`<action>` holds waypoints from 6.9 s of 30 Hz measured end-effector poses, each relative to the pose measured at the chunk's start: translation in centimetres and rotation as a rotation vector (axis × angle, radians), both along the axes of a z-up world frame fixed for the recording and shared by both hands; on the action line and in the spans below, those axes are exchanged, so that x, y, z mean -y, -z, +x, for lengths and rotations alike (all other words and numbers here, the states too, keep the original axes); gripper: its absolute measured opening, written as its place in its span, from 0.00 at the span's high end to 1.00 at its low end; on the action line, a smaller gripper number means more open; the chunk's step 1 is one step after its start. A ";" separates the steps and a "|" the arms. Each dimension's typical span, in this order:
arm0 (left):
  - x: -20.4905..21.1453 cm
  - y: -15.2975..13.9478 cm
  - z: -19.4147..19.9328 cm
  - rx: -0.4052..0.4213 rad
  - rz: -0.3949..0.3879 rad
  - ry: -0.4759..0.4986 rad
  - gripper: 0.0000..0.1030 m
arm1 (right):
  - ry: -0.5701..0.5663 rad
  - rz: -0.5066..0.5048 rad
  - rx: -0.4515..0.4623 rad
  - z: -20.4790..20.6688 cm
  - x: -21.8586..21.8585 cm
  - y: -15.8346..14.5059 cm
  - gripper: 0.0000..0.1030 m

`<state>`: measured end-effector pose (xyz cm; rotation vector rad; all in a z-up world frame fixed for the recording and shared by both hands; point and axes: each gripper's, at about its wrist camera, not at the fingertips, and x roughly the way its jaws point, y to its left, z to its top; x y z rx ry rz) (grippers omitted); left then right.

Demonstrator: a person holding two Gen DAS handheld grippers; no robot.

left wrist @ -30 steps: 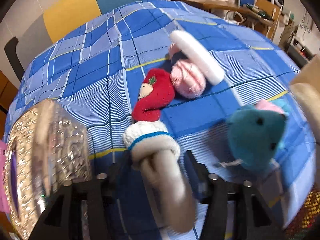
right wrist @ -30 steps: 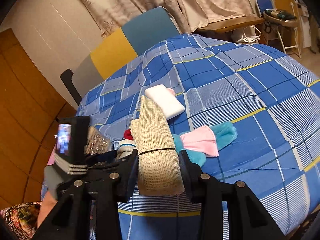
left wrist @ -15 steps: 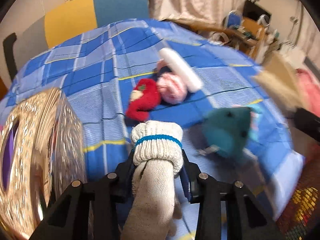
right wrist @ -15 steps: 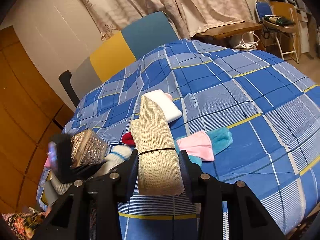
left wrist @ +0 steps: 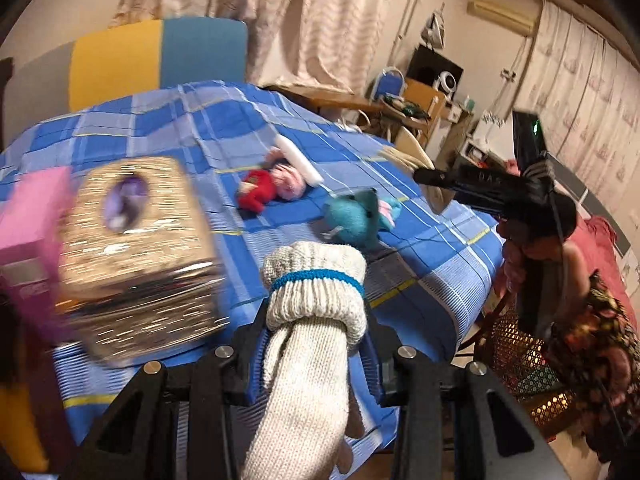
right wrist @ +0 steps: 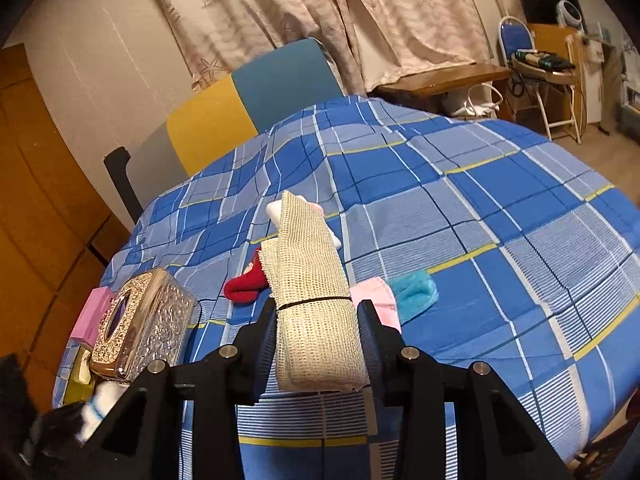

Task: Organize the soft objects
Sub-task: 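Drop the white sock into the gold tray with the left tool while the right tool holds the tube, then lower the beige knit tube into the gold tray and open the right tool, then move both tools back over the remaining plush toys, then grasp the teal plush elephant with the right tool while the left tool grasps the red plush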

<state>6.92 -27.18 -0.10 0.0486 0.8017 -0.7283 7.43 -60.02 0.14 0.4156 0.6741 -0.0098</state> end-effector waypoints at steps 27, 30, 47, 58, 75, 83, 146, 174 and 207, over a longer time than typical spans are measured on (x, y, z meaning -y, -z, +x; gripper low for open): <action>-30.0 -0.9 4.5 -0.022 -0.081 -0.489 0.62 | -0.136 0.157 0.091 -5.9 -14.9 -1.4 0.61; -32.3 0.1 5.8 -0.044 -0.072 -0.528 0.62 | -0.185 0.188 0.111 -6.2 -17.7 -2.2 0.61; -35.9 5.6 11.6 -0.230 0.036 -0.591 0.60 | -0.447 0.257 0.141 -5.7 -32.3 -4.1 0.61; -38.1 3.7 9.4 -0.194 -0.054 -0.654 0.43 | -0.521 0.258 0.066 -4.0 -36.7 -2.2 0.61; -40.8 -0.8 7.1 -0.082 -0.004 -0.771 0.43 | -0.678 0.049 -0.103 0.3 -44.1 -0.2 0.61; -41.1 -2.2 6.7 -0.076 -0.009 -0.765 0.43 | -0.832 -0.043 -0.148 2.2 -49.8 0.9 0.61; -37.2 -5.2 3.9 0.011 -0.220 -0.640 0.43 | -0.632 -0.064 -0.009 0.4 -42.9 -3.0 0.47; -14.1 -0.9 -1.7 -0.066 -0.046 -0.050 0.43 | 0.061 -0.214 -0.235 0.9 -8.7 2.1 0.30; 5.0 -2.7 6.6 -0.151 0.123 0.001 0.43 | -0.100 -0.174 -0.147 7.9 -4.9 3.0 0.49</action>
